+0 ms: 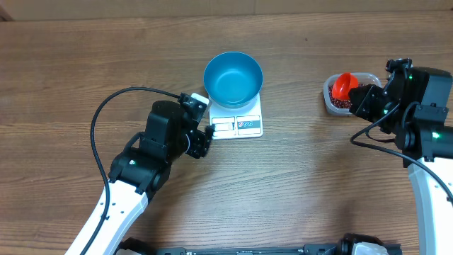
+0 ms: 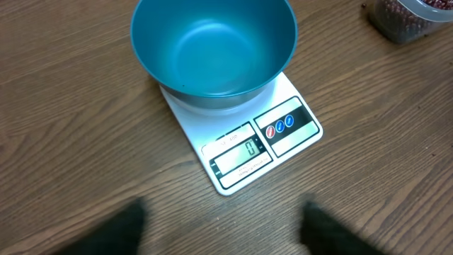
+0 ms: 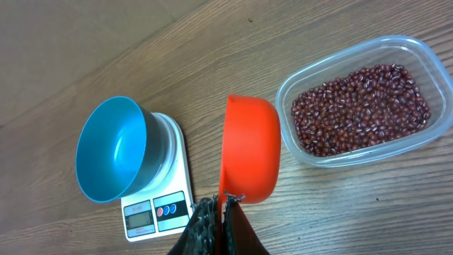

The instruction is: Scoop item into bowl and weigh 150g on scale

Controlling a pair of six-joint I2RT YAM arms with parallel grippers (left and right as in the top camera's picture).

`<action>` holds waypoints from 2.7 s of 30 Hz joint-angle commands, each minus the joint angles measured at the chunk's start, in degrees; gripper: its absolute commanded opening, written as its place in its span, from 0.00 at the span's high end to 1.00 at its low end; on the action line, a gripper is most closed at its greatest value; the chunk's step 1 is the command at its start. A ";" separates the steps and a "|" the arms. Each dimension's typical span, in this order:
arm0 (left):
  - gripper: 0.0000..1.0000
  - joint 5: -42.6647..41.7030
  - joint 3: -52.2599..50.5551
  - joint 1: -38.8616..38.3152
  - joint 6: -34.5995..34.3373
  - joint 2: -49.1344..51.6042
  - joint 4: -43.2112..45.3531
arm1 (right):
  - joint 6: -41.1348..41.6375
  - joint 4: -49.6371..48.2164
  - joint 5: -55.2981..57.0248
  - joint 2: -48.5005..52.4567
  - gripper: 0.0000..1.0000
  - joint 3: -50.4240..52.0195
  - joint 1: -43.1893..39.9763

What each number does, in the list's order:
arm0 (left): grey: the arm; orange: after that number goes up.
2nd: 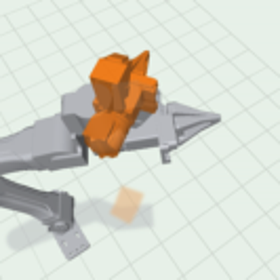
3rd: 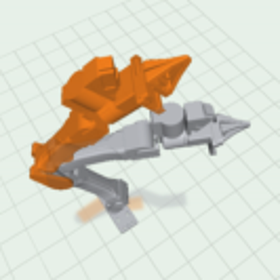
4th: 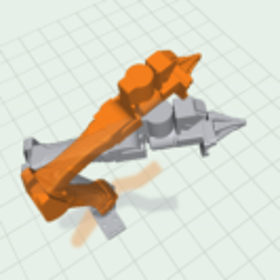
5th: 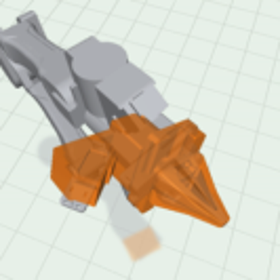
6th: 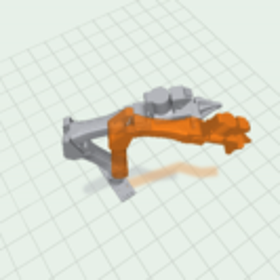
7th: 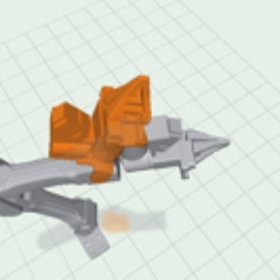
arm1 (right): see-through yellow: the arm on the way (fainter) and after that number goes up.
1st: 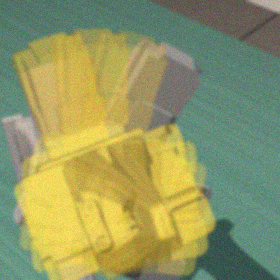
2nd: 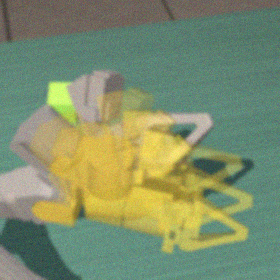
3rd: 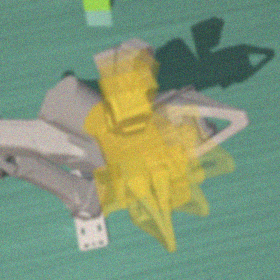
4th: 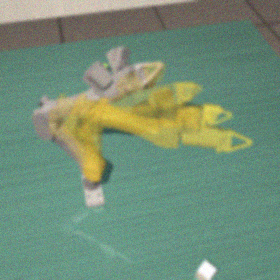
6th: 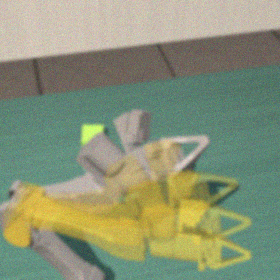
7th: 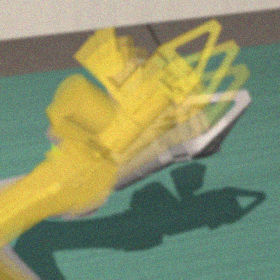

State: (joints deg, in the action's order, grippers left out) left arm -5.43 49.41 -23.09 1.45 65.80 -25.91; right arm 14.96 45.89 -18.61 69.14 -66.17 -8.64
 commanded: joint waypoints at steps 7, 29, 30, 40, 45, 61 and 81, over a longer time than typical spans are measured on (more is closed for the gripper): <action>0.00 -0.39 -0.44 0.20 -0.35 0.22 0.22 | -0.26 -0.31 0.57 -0.90 0.96 -1.51 -0.22; 0.00 -0.59 -0.44 0.20 -0.61 0.22 0.50 | -0.28 -0.31 0.59 -0.90 0.96 -1.51 -0.22; 0.01 -0.59 -0.44 0.20 -0.90 0.22 0.50 | -0.26 -0.33 0.59 -0.90 0.96 -1.51 -0.22; 0.00 -0.52 -0.44 0.20 -2.10 0.22 0.24 | -0.39 -0.22 0.57 -0.90 0.96 -1.51 -0.22; 0.00 -0.39 -0.44 0.22 -2.10 0.22 0.24 | -3.13 1.75 0.59 -0.90 0.96 -1.55 -0.22; 0.00 -0.35 -0.44 0.26 -2.10 0.22 0.24 | -9.07 25.99 11.50 24.85 0.96 -35.63 -3.91; 0.00 -0.37 -0.44 0.20 -2.10 0.22 0.22 | -30.49 22.97 13.84 42.84 0.96 -36.02 -7.19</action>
State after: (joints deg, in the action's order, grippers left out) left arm -5.41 49.34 -23.09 -0.03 65.80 -25.71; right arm -11.79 69.01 -4.91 109.93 -101.36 -15.62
